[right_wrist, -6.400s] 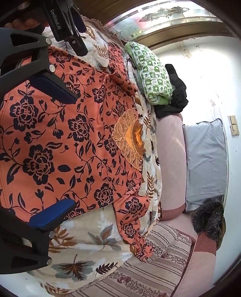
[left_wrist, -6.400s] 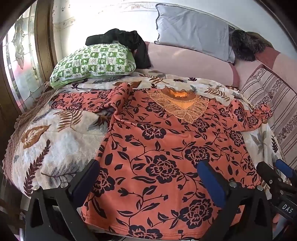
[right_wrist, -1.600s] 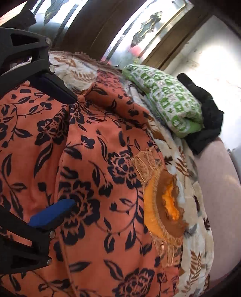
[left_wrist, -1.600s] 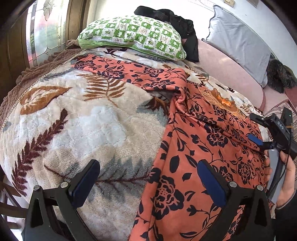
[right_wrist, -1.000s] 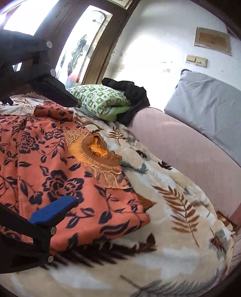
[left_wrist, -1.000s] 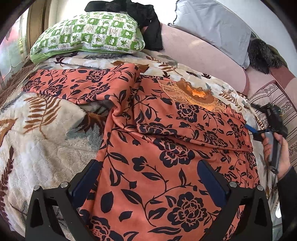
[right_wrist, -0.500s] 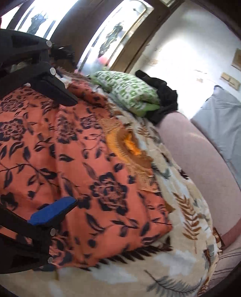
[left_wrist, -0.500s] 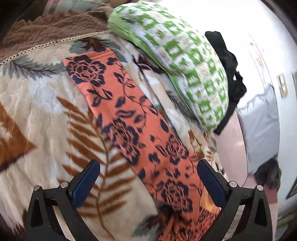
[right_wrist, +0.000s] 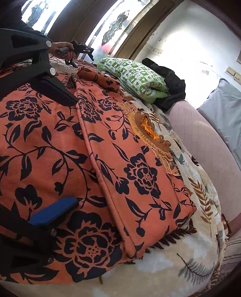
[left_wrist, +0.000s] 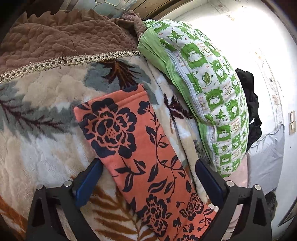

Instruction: Fold small clothes

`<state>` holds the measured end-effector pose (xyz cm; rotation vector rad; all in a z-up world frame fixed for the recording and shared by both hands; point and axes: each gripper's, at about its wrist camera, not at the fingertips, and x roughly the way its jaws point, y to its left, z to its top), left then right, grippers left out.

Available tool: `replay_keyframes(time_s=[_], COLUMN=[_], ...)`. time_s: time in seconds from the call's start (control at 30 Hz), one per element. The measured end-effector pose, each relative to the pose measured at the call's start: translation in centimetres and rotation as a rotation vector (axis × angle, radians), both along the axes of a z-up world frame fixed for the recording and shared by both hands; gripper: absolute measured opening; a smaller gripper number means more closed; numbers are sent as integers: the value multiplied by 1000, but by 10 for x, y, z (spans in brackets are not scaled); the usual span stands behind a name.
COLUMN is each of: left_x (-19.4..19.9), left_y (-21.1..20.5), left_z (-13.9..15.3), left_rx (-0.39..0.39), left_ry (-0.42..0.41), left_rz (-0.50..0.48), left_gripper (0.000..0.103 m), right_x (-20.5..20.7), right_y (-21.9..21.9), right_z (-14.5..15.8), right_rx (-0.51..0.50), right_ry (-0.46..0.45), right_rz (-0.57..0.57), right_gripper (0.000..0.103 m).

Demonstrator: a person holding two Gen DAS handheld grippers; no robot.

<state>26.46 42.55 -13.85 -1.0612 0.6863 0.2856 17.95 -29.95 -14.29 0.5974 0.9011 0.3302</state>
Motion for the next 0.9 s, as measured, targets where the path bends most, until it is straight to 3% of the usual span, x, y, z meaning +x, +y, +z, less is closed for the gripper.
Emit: replay_keyframes(time_s=[0.03,0.07,0.13,0.17,0.2,0.27,0.37,0.43,0.5,0.57,0.63,0.7,0.73,0.77,0.83,0.9], left_x=[2,5,8,10,12,10,2,-7,-15,-24,-31,-27,-24,-20,-14,-25], left_y=[0,1,7,5,-2,-32,-109,-177,-251,-328,-406,-475,-508,-535,-570,-565], left_z=[0,-3,-9,-3,11,57,145,199,238,258,255,230,208,181,123,89], left_rx=[35,63,45,75,148,331,548,651,705,729,741,745,739,727,714,753], left_ry=[49,110,147,164,184,145,-31,-161,-278,-357,-390,-348,-300,-232,-37,56], left_rz=[7,4,1,-9,-23,-67,-192,-309,-434,-571,-707,-860,-946,-1027,-1193,-1195], left_gripper=[57,2,4,4,4,4,4,4,4,4,5,8,10,20,52,52], right_x=[0,0,0,0,-1,-2,-4,-7,-9,-10,-12,-15,-16,-17,-19,-23], right_y=[-1,-2,-3,-3,-4,-5,-8,-9,-9,-12,-15,-19,-20,-22,-27,-36], right_z=[0,0,-1,-1,-1,-2,-5,-4,-4,-3,-4,-4,-4,-3,-2,-1], right_rx=[3,9,18,19,22,30,52,52,56,73,97,116,123,132,163,204], right_ry=[2,2,0,-2,-4,-14,-42,-56,-67,-73,-78,-83,-85,-86,-86,-86], right_rz=[-1,0,0,2,2,2,-1,3,5,4,0,-6,-6,-8,-18,-34], right_gripper=[99,99,99,99,99,99,99,99,99,99,99,99,99,99,99,99])
